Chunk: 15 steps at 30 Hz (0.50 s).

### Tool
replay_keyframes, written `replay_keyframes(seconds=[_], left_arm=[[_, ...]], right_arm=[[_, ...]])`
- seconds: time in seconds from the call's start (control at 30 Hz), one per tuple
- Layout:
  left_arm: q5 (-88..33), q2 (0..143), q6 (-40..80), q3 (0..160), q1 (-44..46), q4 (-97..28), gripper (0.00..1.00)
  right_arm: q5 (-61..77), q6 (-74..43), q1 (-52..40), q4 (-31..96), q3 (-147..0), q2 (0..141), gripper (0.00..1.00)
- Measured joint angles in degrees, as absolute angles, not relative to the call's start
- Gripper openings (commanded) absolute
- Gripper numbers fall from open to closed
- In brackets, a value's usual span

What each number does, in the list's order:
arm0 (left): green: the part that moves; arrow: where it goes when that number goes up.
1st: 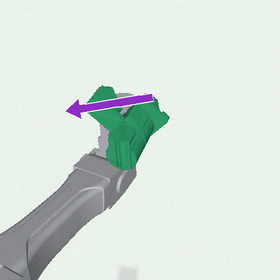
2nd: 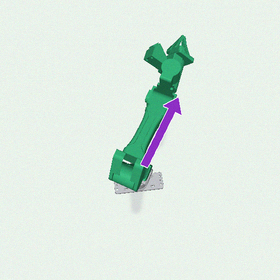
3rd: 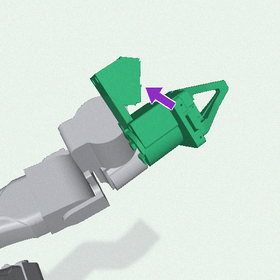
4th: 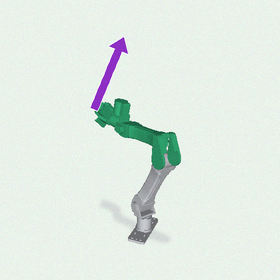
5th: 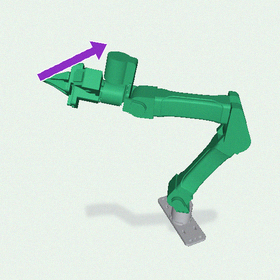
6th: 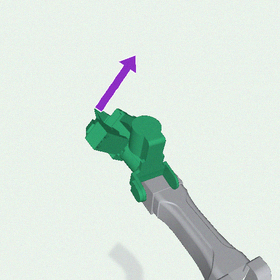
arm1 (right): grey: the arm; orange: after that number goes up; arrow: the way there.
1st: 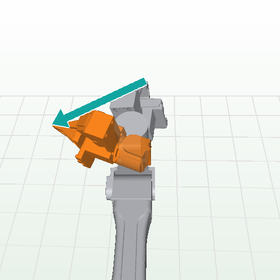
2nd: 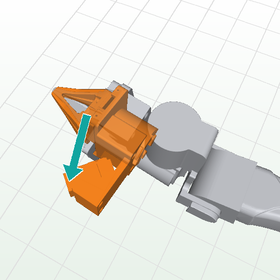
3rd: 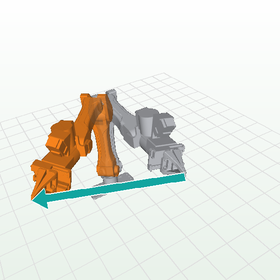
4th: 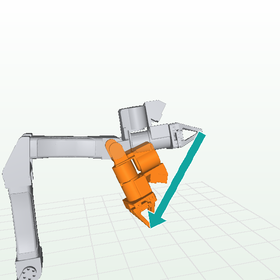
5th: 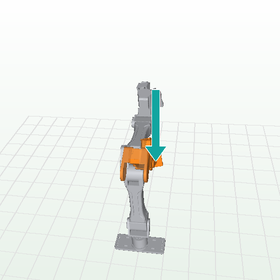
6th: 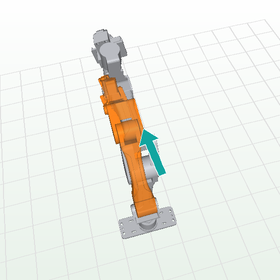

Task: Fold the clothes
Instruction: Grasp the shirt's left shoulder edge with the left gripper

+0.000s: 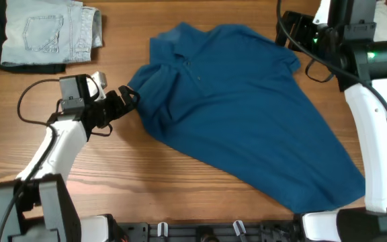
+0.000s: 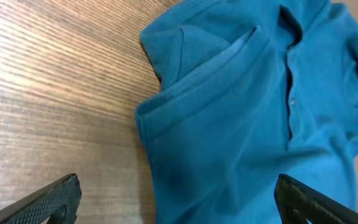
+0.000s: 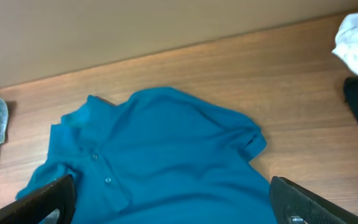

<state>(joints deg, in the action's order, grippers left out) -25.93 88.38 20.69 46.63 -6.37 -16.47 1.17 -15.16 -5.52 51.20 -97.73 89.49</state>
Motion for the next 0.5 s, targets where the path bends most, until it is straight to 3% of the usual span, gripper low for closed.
replay_keyframes(seconds=[0.5], left_arm=[[-16.3, 92.7, 20.5, 49.3, 0.1, -16.4, 1.0]], right_arm=[[3.0, -15.2, -5.5, 52.7, -97.7, 91.1, 1.0]])
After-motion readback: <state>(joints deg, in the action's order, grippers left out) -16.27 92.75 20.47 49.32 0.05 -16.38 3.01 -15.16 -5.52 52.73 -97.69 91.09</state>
